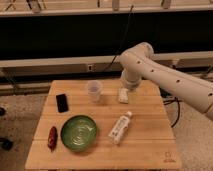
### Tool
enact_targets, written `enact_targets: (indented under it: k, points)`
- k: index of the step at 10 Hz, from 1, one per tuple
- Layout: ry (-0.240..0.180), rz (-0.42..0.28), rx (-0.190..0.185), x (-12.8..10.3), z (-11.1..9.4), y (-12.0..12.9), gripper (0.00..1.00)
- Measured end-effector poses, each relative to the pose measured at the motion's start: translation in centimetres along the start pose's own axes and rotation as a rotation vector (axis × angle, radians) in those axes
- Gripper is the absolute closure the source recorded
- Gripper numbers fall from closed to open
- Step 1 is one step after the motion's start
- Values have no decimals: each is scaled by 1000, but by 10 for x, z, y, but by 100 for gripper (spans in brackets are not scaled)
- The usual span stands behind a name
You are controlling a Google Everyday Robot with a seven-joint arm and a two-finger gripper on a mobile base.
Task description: Move the arm in a circular motion
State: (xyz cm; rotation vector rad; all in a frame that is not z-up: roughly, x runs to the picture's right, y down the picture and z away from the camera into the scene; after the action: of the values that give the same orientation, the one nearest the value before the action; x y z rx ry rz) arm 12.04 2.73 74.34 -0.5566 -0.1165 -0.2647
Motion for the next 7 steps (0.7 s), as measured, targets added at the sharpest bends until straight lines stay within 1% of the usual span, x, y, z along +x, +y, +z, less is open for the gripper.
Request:
enact_targets:
  k: [2, 4, 6, 7]
  points:
    - [0, -2, -1, 15, 0, 5, 20]
    - [-2, 3, -2, 25, -2, 8, 20]
    - [-3, 0, -4, 26, -2, 10, 20]
    - [0, -5, -5, 23, -3, 11, 20]
